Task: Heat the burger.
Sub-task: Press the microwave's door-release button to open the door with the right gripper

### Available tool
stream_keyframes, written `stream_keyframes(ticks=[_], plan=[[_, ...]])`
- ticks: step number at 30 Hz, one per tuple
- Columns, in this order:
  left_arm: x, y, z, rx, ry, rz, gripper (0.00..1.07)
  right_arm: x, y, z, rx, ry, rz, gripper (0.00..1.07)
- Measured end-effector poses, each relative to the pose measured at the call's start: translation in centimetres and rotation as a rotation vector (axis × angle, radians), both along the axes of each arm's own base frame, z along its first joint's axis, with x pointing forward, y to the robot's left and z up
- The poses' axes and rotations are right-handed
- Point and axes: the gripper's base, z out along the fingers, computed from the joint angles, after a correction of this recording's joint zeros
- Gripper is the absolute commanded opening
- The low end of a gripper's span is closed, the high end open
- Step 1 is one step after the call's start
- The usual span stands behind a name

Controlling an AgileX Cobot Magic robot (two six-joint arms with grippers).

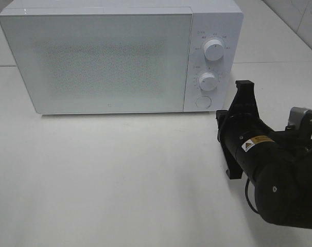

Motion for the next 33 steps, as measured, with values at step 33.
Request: stream_keyframes(ticks=[33], plan=[[0.0, 0.0, 0.0, 0.000, 0.000, 0.000, 0.98, 8.6, 1.4, -3.8, 0.055, 0.046, -0.024, 0.00]])
